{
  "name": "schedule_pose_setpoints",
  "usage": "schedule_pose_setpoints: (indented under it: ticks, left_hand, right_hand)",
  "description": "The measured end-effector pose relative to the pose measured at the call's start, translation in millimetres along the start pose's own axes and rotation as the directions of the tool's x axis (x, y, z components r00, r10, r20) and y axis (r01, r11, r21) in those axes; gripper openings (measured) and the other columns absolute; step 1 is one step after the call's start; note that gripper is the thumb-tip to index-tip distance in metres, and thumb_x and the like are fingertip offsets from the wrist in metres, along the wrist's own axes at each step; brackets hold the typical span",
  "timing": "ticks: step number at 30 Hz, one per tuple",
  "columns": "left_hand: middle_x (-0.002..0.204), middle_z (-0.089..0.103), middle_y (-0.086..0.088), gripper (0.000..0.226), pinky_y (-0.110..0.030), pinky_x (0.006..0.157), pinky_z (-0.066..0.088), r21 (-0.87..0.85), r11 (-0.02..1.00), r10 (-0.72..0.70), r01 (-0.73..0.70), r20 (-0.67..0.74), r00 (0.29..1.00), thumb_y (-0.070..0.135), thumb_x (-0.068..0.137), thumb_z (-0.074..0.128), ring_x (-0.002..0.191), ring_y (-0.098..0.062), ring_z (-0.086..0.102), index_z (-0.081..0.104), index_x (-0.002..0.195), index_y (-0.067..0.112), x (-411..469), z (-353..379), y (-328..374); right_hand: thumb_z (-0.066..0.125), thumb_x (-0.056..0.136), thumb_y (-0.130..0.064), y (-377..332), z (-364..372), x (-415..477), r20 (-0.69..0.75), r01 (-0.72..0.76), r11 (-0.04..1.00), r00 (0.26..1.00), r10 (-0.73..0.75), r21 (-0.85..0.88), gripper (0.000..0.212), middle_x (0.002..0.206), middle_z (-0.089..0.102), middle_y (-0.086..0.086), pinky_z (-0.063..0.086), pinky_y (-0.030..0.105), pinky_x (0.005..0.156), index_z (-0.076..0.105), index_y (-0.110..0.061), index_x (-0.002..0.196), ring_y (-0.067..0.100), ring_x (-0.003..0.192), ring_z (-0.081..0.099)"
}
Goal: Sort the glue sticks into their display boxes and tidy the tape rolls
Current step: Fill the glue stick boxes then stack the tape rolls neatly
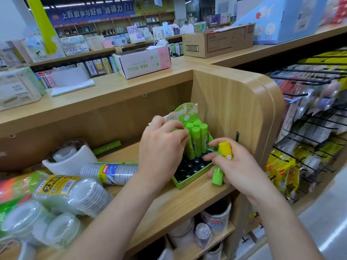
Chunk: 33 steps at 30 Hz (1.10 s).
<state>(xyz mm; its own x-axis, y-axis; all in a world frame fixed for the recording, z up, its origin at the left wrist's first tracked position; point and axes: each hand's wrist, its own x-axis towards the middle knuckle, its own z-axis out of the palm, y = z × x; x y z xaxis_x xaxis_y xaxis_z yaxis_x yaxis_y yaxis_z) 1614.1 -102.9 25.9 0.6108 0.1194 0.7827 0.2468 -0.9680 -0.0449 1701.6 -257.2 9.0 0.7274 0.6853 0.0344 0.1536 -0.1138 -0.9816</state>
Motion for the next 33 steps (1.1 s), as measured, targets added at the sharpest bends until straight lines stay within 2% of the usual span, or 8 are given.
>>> schedule_pose_setpoints:
  ticks: [9, 13, 16, 18, 22, 25, 28, 33]
  left_hand:
    - [0.103, 0.068, 0.004, 0.027, -0.034, 0.07, 0.037, 0.112, 0.993, 0.027, -0.037, 0.092, 0.995, 0.018, 0.083, 0.066, 0.092, -0.025, 0.058, 0.069, 0.109, 0.017, -15, 1, 7]
    - [0.11, 0.067, 0.004, 0.031, -0.037, 0.077, 0.04, 0.113, 0.993, -0.058, 0.041, 0.152, 0.987, 0.031, 0.09, 0.05, 0.101, -0.024, 0.055, 0.066, 0.114, 0.017, -19, -6, 18]
    - [0.109, 0.066, 0.003, 0.034, -0.038, 0.083, 0.044, -0.067, 0.988, -0.127, 0.136, 0.133, 0.983, 0.035, 0.095, 0.046, 0.102, -0.024, 0.055, 0.065, 0.116, 0.016, -19, -19, 28]
    - [0.095, 0.065, 0.009, 0.028, -0.03, 0.079, 0.045, -0.282, 0.925, -0.211, 0.253, 0.17, 0.963, 0.04, 0.093, 0.05, 0.09, -0.015, 0.057, 0.064, 0.107, 0.02, -25, -31, 40]
    - [0.068, 0.06, 0.005, 0.02, -0.027, 0.057, 0.049, -0.621, 0.576, -0.375, 0.531, 0.377, 0.847, 0.042, 0.081, 0.067, 0.06, -0.005, 0.055, 0.061, 0.093, 0.028, -36, -34, 56]
    - [0.072, 0.067, 0.003, 0.015, -0.024, 0.062, 0.052, -0.699, 0.431, -0.46, 0.571, 0.375, 0.805, 0.018, 0.079, 0.078, 0.065, -0.007, 0.06, 0.066, 0.088, 0.023, -35, -34, 54]
    - [0.078, 0.071, 0.012, 0.016, -0.022, 0.069, 0.054, -0.706, 0.428, -0.459, 0.565, 0.369, 0.808, 0.01, 0.082, 0.073, 0.075, -0.008, 0.067, 0.068, 0.091, 0.023, -35, -37, 49]
    - [0.091, 0.073, 0.004, 0.027, -0.022, 0.079, 0.054, -0.75, 0.369, -0.529, 0.548, 0.316, 0.788, -0.002, 0.085, 0.067, 0.089, -0.01, 0.069, 0.069, 0.1, 0.02, -33, -38, 39]
  right_hand:
    - [0.051, 0.092, 0.004, 4, -4, 0, 0.048, -0.063, 0.938, 0.998, 0.049, 0.341, 0.027, 0.09, 0.074, 0.013, 0.035, 0.024, 0.042, 0.056, -0.012, 0.113, 0.022, 0.07, 0.07]
    - [0.055, 0.088, 0.004, 4, 0, -6, 0.063, -0.087, 0.793, 0.996, 0.061, 0.603, 0.024, 0.093, 0.072, 0.022, 0.034, 0.018, 0.038, 0.054, -0.005, 0.11, 0.026, 0.076, 0.071]
    - [0.059, 0.079, -0.001, 2, 5, -10, 0.063, -0.086, 0.644, 0.996, 0.059, 0.76, 0.025, 0.096, 0.071, 0.024, 0.036, 0.016, 0.039, 0.053, -0.009, 0.102, 0.026, 0.078, 0.072]
    - [0.058, 0.077, -0.003, -1, 8, -11, 0.057, -0.071, 0.567, 0.997, 0.043, 0.821, 0.024, 0.097, 0.07, 0.024, 0.037, 0.016, 0.042, 0.052, -0.011, 0.099, 0.023, 0.077, 0.071]
    - [0.056, 0.079, -0.003, -4, 14, -14, 0.065, -0.065, 0.499, 0.998, 0.018, 0.864, 0.021, 0.097, 0.071, 0.022, 0.041, 0.016, 0.046, 0.05, -0.012, 0.096, 0.024, 0.08, 0.071]
    - [0.057, 0.08, -0.006, -3, 16, -15, 0.067, -0.053, 0.543, 0.998, -0.007, 0.838, 0.018, 0.099, 0.071, 0.022, 0.041, 0.017, 0.047, 0.052, -0.011, 0.096, 0.018, 0.073, 0.068]
    - [0.061, 0.081, -0.013, 0, 16, -14, 0.04, -0.013, 0.672, 0.999, -0.026, 0.74, 0.017, 0.095, 0.072, 0.016, 0.04, 0.019, 0.046, 0.059, -0.01, 0.098, 0.017, 0.072, 0.065]
    - [0.072, 0.08, -0.021, 4, 10, -12, -0.069, 0.093, 0.927, 0.995, -0.073, 0.364, 0.012, 0.072, 0.063, 0.005, 0.04, 0.021, 0.048, 0.074, -0.016, 0.091, 0.014, 0.066, 0.053]
